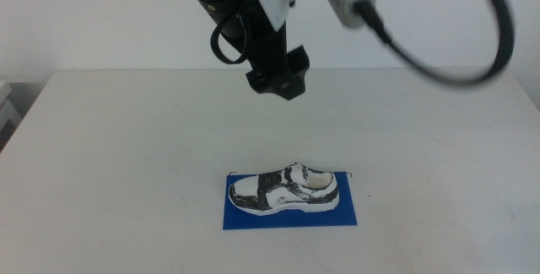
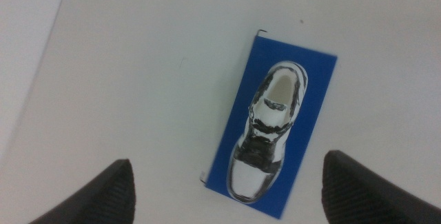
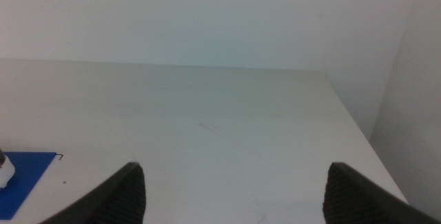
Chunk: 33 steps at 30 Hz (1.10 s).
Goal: Use one arm to grab the shoe from the table and place it on the mat.
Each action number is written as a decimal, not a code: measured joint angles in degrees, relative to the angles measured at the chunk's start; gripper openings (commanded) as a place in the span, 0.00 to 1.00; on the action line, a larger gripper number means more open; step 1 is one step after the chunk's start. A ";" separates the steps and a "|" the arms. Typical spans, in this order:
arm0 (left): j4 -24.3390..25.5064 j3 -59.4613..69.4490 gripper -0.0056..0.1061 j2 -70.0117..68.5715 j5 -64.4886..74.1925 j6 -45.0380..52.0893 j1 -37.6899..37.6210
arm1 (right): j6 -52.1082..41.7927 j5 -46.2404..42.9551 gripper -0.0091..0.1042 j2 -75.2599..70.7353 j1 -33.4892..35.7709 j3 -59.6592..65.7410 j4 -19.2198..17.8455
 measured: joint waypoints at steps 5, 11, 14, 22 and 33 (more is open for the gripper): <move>2.96 1.05 0.88 -2.21 -0.10 -12.82 2.14 | 0.00 0.00 0.67 0.00 0.00 0.00 0.00; 11.03 10.24 0.88 -12.77 -9.05 -23.94 2.52 | 0.00 0.00 0.67 0.00 0.00 0.00 0.00; 16.19 18.89 0.88 -20.02 -17.59 -30.61 3.23 | 0.00 0.00 0.67 0.00 0.00 0.00 0.00; 20.75 46.00 0.88 -39.91 -37.85 -45.41 13.55 | 0.00 0.00 0.67 0.00 0.00 0.00 0.00; 12.43 77.85 0.88 -62.92 -56.82 -45.56 33.14 | 0.00 0.00 0.67 0.00 0.00 0.00 0.00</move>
